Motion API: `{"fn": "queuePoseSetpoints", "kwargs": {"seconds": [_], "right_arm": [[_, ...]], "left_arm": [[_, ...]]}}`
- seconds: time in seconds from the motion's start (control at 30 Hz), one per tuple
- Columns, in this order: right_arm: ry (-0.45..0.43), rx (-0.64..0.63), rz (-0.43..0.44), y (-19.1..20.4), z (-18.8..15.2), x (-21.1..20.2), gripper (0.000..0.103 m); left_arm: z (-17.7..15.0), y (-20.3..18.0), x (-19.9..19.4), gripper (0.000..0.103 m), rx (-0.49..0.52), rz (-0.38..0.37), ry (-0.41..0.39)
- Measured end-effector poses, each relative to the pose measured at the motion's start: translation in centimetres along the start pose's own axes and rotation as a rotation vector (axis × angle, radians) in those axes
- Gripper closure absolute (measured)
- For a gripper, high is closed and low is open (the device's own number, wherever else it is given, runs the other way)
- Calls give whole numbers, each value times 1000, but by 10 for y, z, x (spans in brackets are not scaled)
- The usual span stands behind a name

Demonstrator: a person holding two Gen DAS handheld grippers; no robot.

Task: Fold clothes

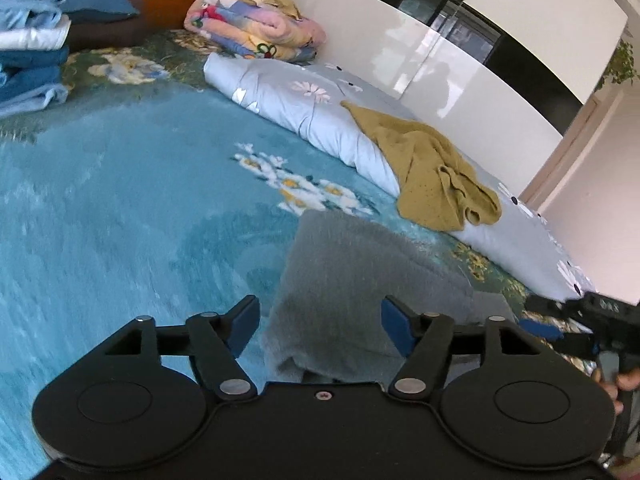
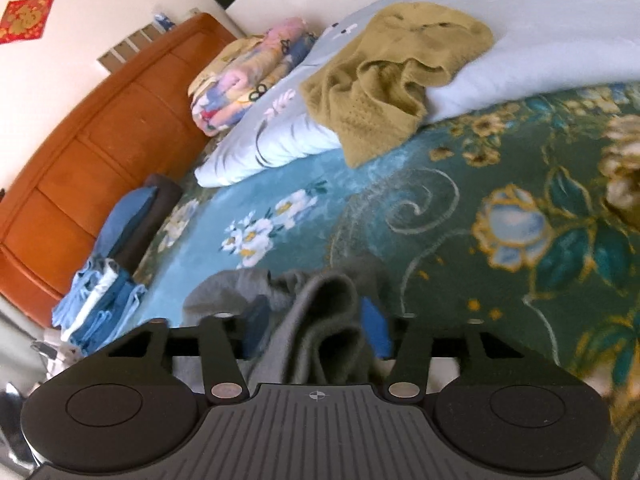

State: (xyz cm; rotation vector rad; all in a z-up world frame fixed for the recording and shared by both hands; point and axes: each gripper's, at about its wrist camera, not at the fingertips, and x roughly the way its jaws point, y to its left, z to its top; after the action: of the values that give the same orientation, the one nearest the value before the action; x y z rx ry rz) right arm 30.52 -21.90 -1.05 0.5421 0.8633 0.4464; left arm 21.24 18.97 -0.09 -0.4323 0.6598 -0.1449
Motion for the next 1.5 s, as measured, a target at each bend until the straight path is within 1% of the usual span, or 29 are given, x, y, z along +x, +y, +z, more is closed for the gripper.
{"fn": "queuePoseSetpoints", "kwargs": {"seconds": [0.03, 0.07, 0.13, 0.2, 0.23, 0.27, 0.3, 0.33, 0.43, 0.47, 0.57, 0.63, 0.67, 0.73, 0.9, 0.97, 1.1, 1.17, 1.23, 1.3, 1.37, 1.43, 1.47, 1.5], "right_arm": [[11, 5, 8, -2, -3, -2, 23], [24, 6, 17, -4, -6, -2, 18], [53, 4, 31, -6, -13, 1, 14], [78, 29, 43, -9, -19, 6, 8], [86, 52, 50, -11, -21, 9, 8], [89, 77, 58, -14, -22, 12, 7], [94, 98, 69, -17, -23, 15, 4], [100, 115, 79, -19, -24, 18, 1], [109, 150, 96, -25, -27, 27, 0], [106, 158, 103, -26, -27, 30, 0], [102, 191, 137, -32, -29, 37, 0], [102, 215, 163, -37, -29, 42, 0], [103, 221, 163, -39, -29, 44, 0], [106, 225, 158, -42, -29, 48, 0], [127, 210, 186, -45, -25, 56, 0], [136, 188, 196, -42, -23, 59, 0], [157, 152, 199, -38, -19, 68, 2], [173, 139, 213, -36, -18, 73, 7], [189, 126, 225, -35, -17, 77, 19], [202, 119, 232, -35, -16, 81, 23], [212, 116, 237, -36, -14, 84, 26], [220, 110, 235, -35, -13, 85, 32], [223, 105, 230, -35, -13, 85, 34], [226, 102, 225, -35, -12, 85, 37]], "left_arm": [[3, 0, 0, 33, 6, -2, 3], [5, 1, 2, 29, 8, -7, 15], [10, 2, 7, 25, 9, -18, 42], [15, 5, 16, 22, -9, -61, 86], [16, 7, 21, 21, -22, -88, 103], [18, 9, 26, 18, -35, -111, 124], [19, 11, 30, 15, -44, -127, 141], [21, 12, 35, 14, -50, -137, 154], [25, 17, 47, 10, -46, -147, 168], [26, 18, 51, 6, -49, -145, 168], [31, 30, 65, 6, -88, -163, 195], [34, 39, 75, 5, -131, -181, 227], [35, 43, 80, 5, -148, -190, 243], [37, 47, 89, 5, -139, -211, 274], [39, 53, 111, 4, -95, -264, 362], [42, 54, 115, 3, -80, -298, 373], [48, 54, 127, 3, -44, -341, 409], [49, 53, 132, 3, -14, -361, 427], [50, 49, 136, 3, 19, -380, 445], [50, 46, 141, 4, 51, -398, 465], [50, 44, 143, 5, 62, -412, 472], [48, 43, 145, 15, 59, -439, 477], [47, 43, 147, 26, 52, -447, 484], [45, 43, 149, 34, 44, -456, 492]]}}
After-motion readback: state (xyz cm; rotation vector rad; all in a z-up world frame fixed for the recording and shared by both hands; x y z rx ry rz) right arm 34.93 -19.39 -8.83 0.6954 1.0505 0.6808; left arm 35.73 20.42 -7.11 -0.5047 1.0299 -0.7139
